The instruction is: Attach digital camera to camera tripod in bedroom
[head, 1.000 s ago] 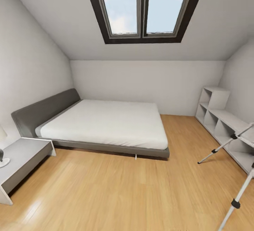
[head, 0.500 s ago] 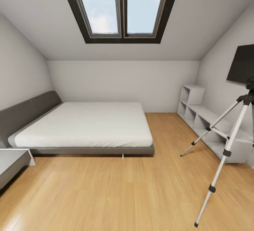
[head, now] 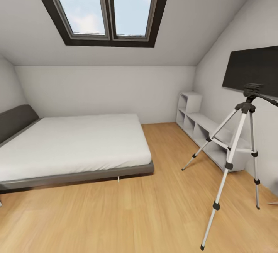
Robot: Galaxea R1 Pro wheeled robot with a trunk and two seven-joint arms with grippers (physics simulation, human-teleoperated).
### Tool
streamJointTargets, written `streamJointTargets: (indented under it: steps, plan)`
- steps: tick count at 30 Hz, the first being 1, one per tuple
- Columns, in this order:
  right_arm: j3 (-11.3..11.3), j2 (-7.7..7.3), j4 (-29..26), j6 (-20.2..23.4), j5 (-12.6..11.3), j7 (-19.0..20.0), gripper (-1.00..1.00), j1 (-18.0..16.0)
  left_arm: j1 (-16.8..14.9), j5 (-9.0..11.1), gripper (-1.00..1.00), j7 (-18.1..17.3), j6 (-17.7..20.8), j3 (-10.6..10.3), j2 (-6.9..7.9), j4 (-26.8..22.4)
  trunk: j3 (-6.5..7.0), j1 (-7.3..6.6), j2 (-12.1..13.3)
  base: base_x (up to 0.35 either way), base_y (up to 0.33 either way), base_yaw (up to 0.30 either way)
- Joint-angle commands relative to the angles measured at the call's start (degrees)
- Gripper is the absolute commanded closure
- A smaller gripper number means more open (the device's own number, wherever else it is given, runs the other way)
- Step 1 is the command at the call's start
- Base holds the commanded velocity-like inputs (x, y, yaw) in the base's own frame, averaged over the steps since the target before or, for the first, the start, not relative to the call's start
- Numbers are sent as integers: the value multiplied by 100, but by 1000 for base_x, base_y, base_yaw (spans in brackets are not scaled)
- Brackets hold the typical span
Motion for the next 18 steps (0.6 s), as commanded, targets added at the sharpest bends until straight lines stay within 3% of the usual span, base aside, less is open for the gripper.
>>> streamJointTargets:
  steps: [1, 7, 18]
  plan:
    - [-7, -1, 8, 7, 53, 15, -100, -10, 0, -4, -100, -5, -14, 45, -1, -2, -5, 3, -3, 320, 0, -300]
    - [-7, -1, 8, 7, 53, 14, -100, -8, 0, -4, -100, -3, -16, 45, 0, -2, -5, 3, -3, 297, 0, -300]
    - [-7, -1, 8, 7, 53, 15, -100, -8, 0, -2, -100, 1, -25, 36, 7, -2, -5, 3, -3, 44, 0, -300]
